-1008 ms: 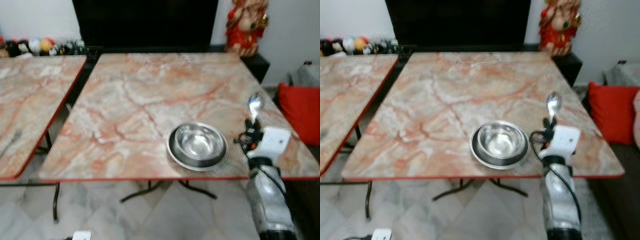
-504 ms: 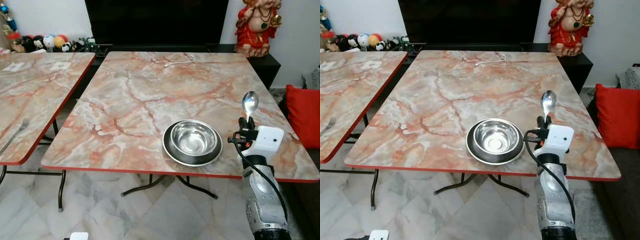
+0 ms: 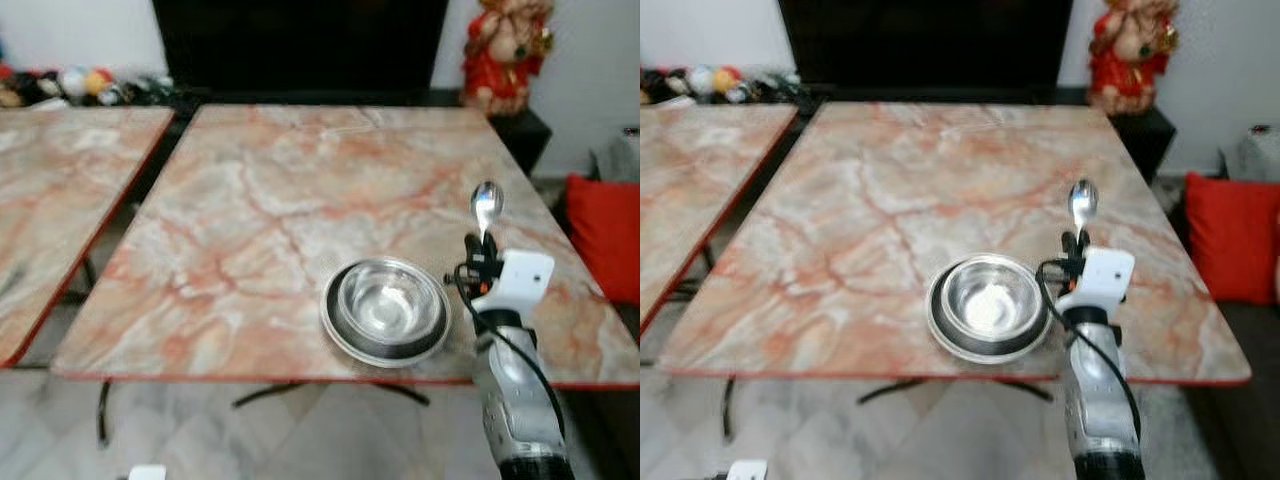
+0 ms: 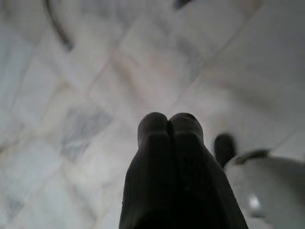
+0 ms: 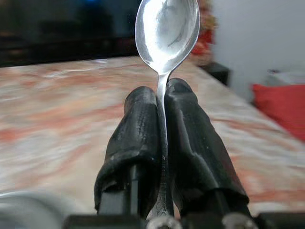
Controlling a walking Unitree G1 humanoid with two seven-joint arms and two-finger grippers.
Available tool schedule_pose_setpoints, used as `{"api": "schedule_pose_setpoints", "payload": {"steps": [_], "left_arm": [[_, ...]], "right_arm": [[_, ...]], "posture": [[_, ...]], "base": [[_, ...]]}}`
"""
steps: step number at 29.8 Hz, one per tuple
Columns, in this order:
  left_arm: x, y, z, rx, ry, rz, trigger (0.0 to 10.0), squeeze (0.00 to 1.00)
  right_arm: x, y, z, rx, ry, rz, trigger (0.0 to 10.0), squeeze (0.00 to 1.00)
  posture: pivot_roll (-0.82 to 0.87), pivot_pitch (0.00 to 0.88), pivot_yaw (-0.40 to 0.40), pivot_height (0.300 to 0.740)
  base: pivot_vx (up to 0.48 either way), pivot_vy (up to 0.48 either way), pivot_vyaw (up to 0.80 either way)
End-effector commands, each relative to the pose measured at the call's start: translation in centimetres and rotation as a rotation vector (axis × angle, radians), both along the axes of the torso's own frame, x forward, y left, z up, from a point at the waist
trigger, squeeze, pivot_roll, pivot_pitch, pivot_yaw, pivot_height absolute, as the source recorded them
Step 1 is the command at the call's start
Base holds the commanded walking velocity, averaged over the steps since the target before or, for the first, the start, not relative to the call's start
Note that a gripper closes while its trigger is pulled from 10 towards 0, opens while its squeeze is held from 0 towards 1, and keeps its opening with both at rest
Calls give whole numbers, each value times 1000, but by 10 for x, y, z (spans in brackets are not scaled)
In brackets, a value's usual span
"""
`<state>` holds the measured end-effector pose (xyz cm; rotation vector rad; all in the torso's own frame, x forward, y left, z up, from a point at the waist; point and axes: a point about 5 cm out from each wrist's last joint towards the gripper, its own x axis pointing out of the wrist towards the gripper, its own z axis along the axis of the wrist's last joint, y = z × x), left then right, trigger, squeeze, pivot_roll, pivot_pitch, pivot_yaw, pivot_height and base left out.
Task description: Setting the table
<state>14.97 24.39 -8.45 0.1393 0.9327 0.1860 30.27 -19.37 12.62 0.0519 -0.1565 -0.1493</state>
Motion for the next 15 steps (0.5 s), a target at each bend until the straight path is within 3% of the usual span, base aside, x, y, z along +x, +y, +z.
{"api": "schedule_pose_setpoints", "payload": {"steps": [1,4,10,12,15], "left_arm": [[-9,5,-2,13,30,0,10000,0],[-8,5,-2,14,30,-2,10000,0],[-8,5,-2,14,29,-5,10000,0],[-7,5,-2,15,30,-9,10000,0],[-7,5,-1,13,29,-10,10000,0]], "right_arm": [[5,6,13,-3,-50,12,10000,0],[9,6,24,22,-71,11,10000,0],[17,-4,35,6,30,0,10000,0],[16,-18,35,-37,128,-17,10000,0],[11,-33,31,13,228,-28,10000,0]], "posture": [[-20,2,0,740],[-24,6,-1,740],[-35,10,4,740],[-35,10,4,740],[-40,12,3,740]], "base": [[0,0,0],[0,0,0],[0,0,0],[0,0,0],[0,0,0]]}}
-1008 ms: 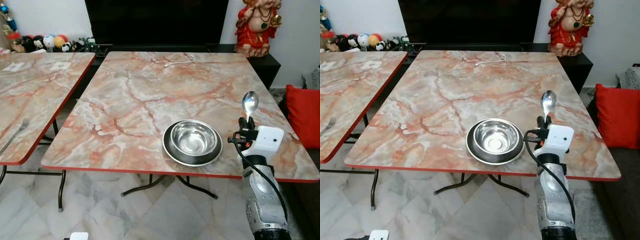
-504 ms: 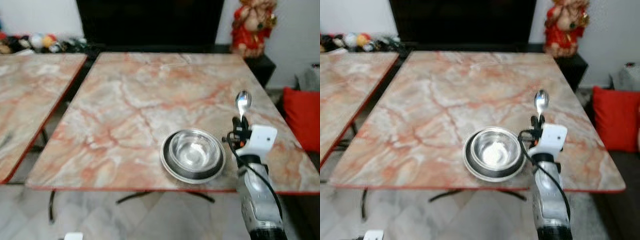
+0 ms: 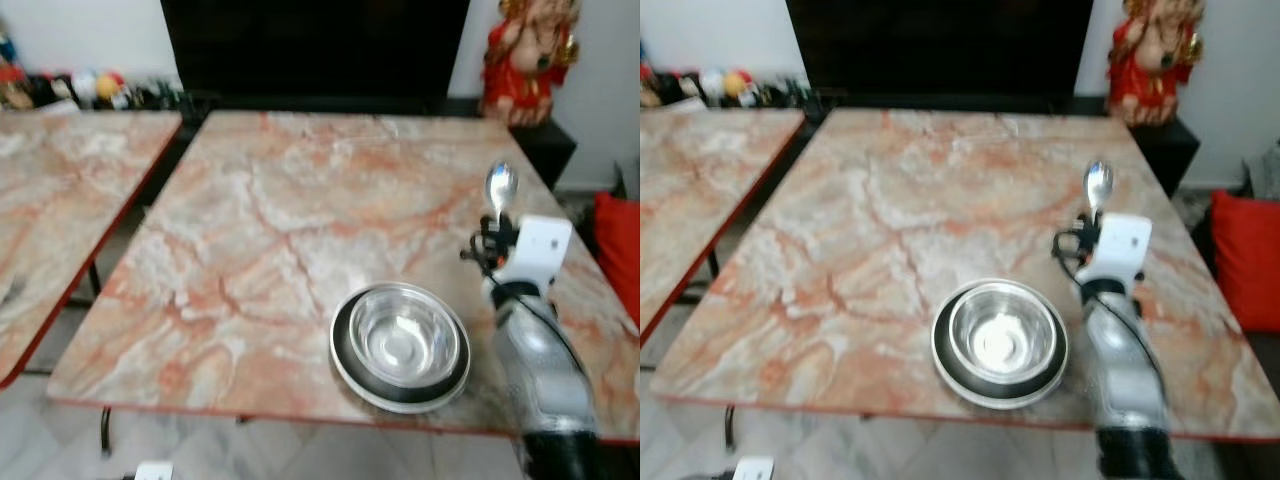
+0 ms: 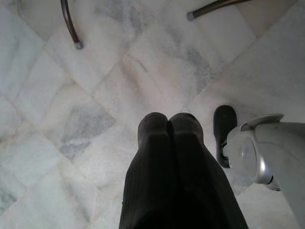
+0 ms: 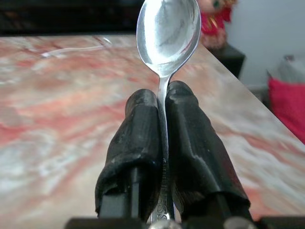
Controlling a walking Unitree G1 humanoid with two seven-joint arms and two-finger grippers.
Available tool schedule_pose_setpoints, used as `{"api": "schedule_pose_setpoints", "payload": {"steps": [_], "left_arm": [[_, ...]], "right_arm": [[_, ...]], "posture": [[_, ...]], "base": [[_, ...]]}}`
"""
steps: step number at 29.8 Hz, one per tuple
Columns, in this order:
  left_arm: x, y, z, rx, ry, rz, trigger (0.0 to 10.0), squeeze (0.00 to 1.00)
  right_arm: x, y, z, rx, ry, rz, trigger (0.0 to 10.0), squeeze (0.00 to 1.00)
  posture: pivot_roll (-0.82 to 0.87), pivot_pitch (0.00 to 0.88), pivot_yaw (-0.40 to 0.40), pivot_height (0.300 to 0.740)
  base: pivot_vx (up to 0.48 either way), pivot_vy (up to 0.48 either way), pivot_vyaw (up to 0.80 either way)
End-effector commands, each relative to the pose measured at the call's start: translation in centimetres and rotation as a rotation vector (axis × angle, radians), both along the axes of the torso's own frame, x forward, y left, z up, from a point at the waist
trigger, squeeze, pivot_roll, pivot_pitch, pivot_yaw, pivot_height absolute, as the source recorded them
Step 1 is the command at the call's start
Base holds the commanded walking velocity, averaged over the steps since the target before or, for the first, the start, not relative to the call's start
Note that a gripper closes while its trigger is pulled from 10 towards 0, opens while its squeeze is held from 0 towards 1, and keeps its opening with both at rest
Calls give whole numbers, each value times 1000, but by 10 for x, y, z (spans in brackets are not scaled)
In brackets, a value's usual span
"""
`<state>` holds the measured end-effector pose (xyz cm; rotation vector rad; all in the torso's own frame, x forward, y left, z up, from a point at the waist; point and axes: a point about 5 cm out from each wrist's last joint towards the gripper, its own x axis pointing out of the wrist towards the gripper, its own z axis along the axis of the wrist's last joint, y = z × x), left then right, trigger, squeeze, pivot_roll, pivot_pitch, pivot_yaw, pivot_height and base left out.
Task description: Setting the table
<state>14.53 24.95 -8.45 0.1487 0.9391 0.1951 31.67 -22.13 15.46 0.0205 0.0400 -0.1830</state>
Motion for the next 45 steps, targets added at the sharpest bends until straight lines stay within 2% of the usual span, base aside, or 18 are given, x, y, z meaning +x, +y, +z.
{"api": "schedule_pose_setpoints", "payload": {"steps": [1,3,6,10,13,20,23,28,34,45], "left_arm": [[-2,-1,-1,1,22,-15,10000,0],[-2,-1,-1,-1,23,-18,10000,0],[-1,-1,-1,-2,24,-21,10000,0],[-1,-1,-1,-3,26,-25,10000,0],[-1,0,-1,-2,27,-30,10000,0],[-1,1,-1,1,28,-42,10000,0],[0,1,-1,2,28,-45,10000,0],[0,-1,-1,0,25,-45,10000,0],[-1,-4,-2,-1,25,-48,10000,0],[2,-5,-1,-2,24,-46,10000,0]], "right_arm": [[-4,-7,3,31,41,-1,10000,0],[-11,-8,-2,52,125,80,10000,0],[-17,-9,-4,93,156,118,10000,0],[-33,-18,-18,210,244,116,10000,0],[-45,-20,-27,304,287,148,10000,0],[-64,-22,-44,389,358,222,10000,0],[-65,-20,-48,385,373,245,10000,0],[-66,-17,-56,458,394,225,10000,0],[-65,-5,-70,496,443,215,10000,0],[-68,-5,-78,468,480,179,10000,0]], "posture": [[-40,12,3,740],[-52,14,4,740],[-56,18,4,740],[-65,19,3,740],[-77,19,7,740],[-89,15,8,740],[-89,15,8,740],[-84,0,8,740],[-74,0,4,740],[-74,0,1,740]], "base": [[0,0,0],[0,0,0],[0,0,0],[0,0,0],[0,0,0],[0,0,0],[0,0,0],[0,0,0],[0,0,0],[0,0,0]]}}
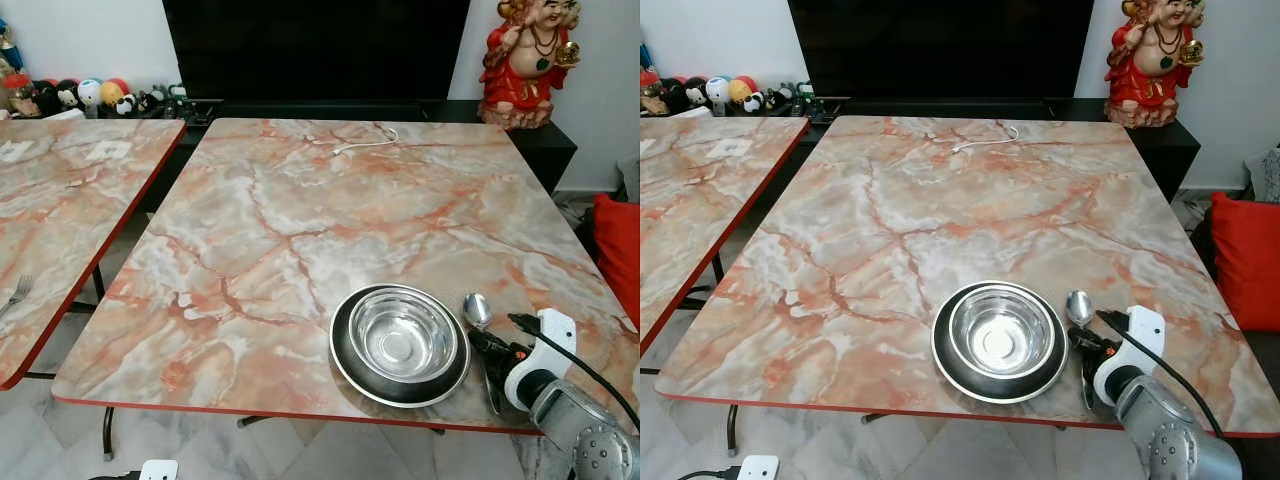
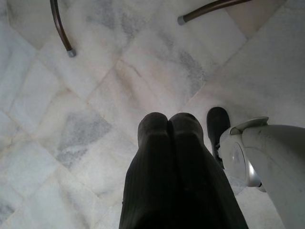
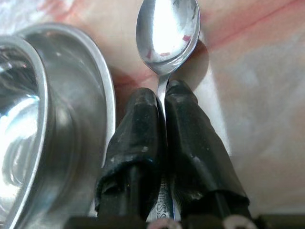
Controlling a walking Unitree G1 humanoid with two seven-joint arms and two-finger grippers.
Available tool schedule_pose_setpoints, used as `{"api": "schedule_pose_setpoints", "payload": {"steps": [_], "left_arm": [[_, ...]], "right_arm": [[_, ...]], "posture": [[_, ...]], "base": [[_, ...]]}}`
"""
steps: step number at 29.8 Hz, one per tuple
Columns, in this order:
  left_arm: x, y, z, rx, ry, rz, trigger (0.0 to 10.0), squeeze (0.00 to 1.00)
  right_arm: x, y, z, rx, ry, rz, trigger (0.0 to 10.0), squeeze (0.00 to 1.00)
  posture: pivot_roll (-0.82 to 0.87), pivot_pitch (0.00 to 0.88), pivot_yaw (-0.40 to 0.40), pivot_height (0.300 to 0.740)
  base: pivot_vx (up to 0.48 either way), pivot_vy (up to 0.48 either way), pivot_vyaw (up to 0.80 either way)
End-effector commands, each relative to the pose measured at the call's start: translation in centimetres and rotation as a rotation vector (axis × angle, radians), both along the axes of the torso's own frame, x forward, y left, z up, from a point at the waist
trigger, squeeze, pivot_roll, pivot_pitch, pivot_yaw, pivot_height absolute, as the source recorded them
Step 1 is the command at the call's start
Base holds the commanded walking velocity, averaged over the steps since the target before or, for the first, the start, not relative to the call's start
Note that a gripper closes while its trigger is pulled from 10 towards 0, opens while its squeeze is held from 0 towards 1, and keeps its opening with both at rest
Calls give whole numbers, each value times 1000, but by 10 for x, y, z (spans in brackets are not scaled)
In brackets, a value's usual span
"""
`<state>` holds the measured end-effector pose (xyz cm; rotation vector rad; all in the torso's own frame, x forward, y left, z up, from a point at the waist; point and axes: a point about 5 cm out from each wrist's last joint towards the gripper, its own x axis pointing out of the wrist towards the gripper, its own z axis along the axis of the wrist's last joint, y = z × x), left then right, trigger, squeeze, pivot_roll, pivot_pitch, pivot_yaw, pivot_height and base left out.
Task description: Setting the table
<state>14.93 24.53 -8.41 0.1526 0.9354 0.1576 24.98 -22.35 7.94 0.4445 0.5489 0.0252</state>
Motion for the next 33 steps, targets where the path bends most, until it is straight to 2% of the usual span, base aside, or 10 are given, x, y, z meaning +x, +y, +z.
{"api": "schedule_pose_setpoints", "payload": {"steps": [1,9,23,24,25,33], "left_arm": [[-2,0,-2,12,25,-12,10000,0],[-2,0,-1,10,28,-11,10000,0],[-4,4,-1,15,31,-4,10000,0],[-4,4,-1,15,31,-4,10000,0],[-4,4,-1,15,31,-3,10000,0],[-5,4,-1,15,32,-2,10000,0]], "right_arm": [[-1,-3,-3,-10,16,-16,10000,0],[-2,-10,-2,-38,26,-23,10000,0],[1,-4,-6,-32,31,-20,10000,8],[1,-4,-6,-31,31,-20,10000,184],[1,-4,-6,-31,30,-19,10000,412],[2,-5,-7,-41,37,-26,10000,380]], "posture": [[-74,0,1,740],[-78,0,1,740],[-71,9,2,740],[-71,9,2,740],[-71,9,2,740],[-67,18,2,740]], "base": [[0,0,0],[0,0,0],[0,0,0],[0,0,0],[0,0,0],[0,0,0]]}}
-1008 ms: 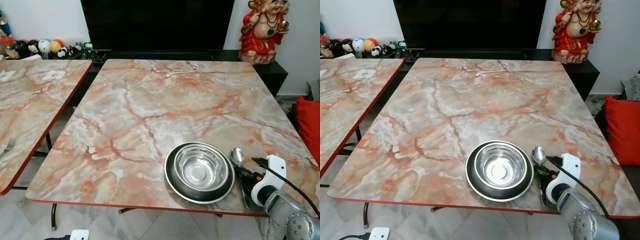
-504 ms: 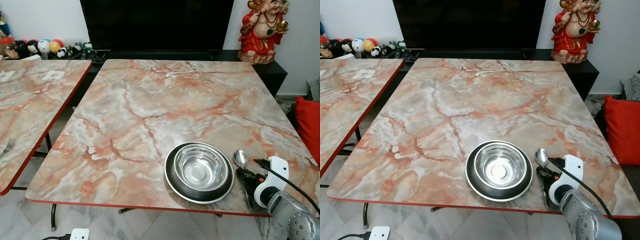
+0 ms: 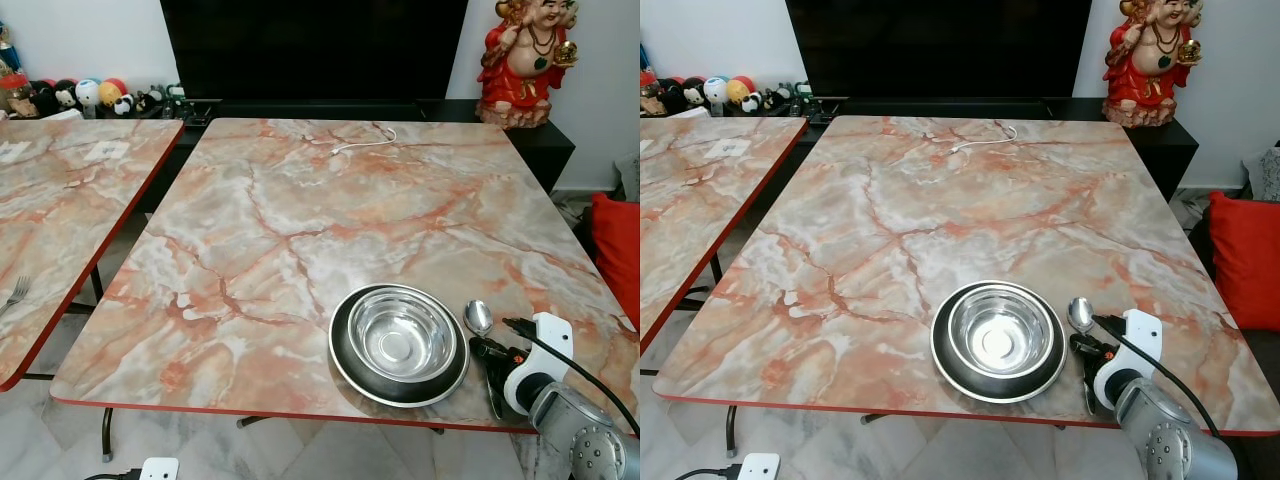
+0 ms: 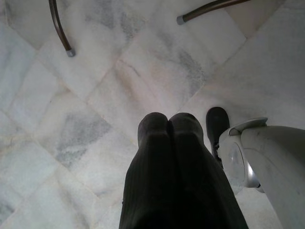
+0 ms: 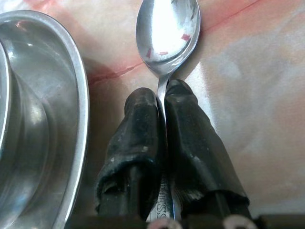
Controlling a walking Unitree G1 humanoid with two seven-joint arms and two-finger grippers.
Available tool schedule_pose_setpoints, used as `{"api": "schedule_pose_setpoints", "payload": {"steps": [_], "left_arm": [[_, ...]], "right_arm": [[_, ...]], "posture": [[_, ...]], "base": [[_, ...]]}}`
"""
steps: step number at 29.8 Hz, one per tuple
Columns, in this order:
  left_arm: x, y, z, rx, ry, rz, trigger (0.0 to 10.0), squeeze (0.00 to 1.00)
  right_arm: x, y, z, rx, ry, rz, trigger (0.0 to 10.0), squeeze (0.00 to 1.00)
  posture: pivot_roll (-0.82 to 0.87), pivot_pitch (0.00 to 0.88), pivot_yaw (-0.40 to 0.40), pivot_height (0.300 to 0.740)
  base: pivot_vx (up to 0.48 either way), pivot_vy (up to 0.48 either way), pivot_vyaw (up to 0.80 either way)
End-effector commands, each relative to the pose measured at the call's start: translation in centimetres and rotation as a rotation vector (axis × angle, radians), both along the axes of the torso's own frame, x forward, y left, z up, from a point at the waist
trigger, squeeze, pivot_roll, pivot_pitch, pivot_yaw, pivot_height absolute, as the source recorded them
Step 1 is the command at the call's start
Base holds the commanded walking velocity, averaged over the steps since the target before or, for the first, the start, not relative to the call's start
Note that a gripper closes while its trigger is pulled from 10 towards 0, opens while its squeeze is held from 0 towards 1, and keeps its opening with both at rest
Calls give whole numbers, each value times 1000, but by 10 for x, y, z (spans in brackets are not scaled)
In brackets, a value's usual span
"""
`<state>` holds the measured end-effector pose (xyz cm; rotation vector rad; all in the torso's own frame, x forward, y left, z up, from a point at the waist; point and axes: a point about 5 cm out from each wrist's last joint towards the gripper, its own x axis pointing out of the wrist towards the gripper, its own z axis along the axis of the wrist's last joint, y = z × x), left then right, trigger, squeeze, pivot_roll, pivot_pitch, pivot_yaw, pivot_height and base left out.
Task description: Setting the table
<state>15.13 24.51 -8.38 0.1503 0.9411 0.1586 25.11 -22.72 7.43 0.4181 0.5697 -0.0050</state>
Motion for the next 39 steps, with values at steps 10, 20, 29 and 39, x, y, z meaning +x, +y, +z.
{"api": "schedule_pose_setpoints", "payload": {"steps": [10,20,29,39], "left_arm": [[-8,4,-2,16,28,-3,10000,0],[-8,3,-2,14,27,-5,10000,0],[-6,3,-2,13,25,-8,10000,0],[-6,1,-2,9,27,-11,10000,0]], "right_arm": [[2,0,-2,-17,11,-10,10000,706],[1,-2,-4,-27,22,-15,10000,0],[2,-4,-6,-76,38,-17,10000,0],[-2,-4,-13,-164,70,-8,10000,0]], "posture": [[-64,26,2,740],[-64,28,2,740],[-64,28,3,740],[-63,30,4,740]], "base": [[0,0,0],[0,0,0],[0,0,0],[0,0,0]]}}
